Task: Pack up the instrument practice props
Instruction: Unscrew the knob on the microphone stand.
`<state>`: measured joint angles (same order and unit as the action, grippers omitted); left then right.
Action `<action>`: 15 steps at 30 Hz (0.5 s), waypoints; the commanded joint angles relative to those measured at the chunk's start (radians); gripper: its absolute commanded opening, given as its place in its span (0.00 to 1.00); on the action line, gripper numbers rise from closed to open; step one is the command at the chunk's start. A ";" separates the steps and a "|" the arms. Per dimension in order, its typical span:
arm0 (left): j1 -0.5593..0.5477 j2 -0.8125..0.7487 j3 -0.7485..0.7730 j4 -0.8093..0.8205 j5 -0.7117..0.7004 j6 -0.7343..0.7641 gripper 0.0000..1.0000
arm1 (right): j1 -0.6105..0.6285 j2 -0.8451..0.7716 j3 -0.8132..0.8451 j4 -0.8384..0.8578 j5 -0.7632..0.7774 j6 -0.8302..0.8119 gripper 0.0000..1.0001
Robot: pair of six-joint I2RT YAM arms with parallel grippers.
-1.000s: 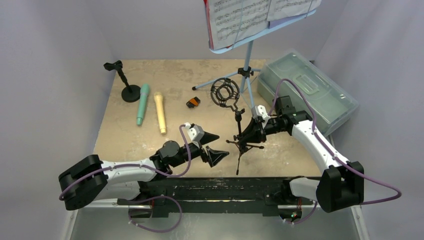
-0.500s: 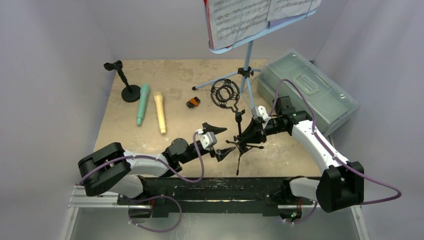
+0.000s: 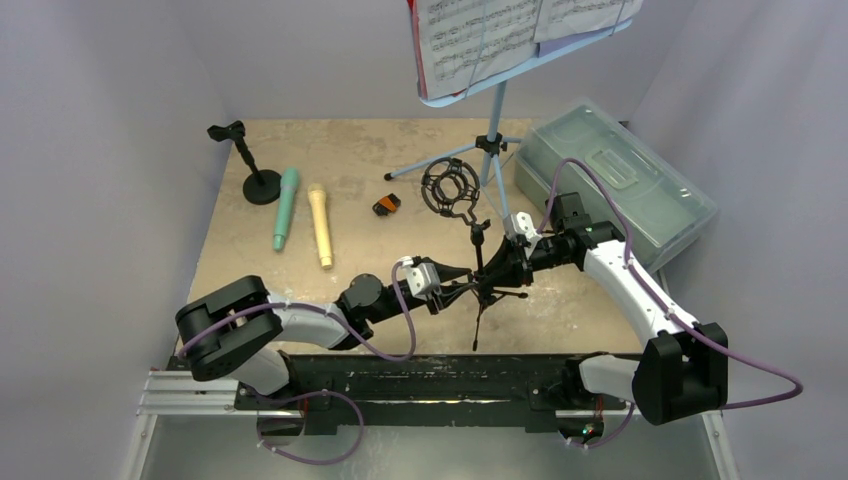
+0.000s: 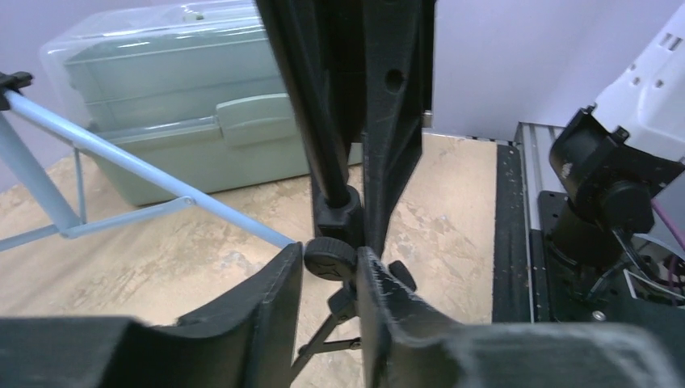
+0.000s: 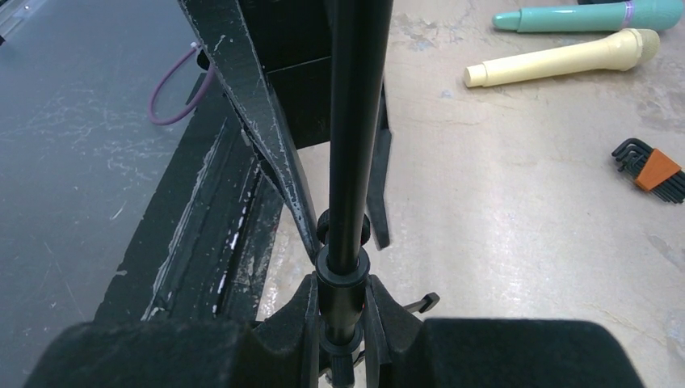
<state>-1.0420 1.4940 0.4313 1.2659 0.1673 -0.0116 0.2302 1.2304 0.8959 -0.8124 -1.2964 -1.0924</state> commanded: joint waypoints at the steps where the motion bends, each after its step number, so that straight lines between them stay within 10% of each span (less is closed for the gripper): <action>1: -0.003 0.008 0.031 0.079 0.038 -0.033 0.21 | 0.004 -0.009 0.026 0.001 -0.069 -0.021 0.00; 5: 0.000 -0.005 0.018 0.094 -0.001 -0.077 0.00 | 0.004 -0.008 0.026 0.001 -0.069 -0.022 0.00; 9: 0.005 -0.037 -0.001 0.097 -0.097 -0.258 0.00 | 0.004 -0.008 0.027 0.002 -0.066 -0.021 0.00; 15: 0.006 -0.141 0.036 -0.256 -0.407 -0.920 0.00 | 0.004 -0.003 0.026 0.009 -0.058 -0.017 0.00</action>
<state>-1.0496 1.4574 0.4278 1.2133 0.0475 -0.4152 0.2317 1.2308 0.8963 -0.7952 -1.3064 -1.0962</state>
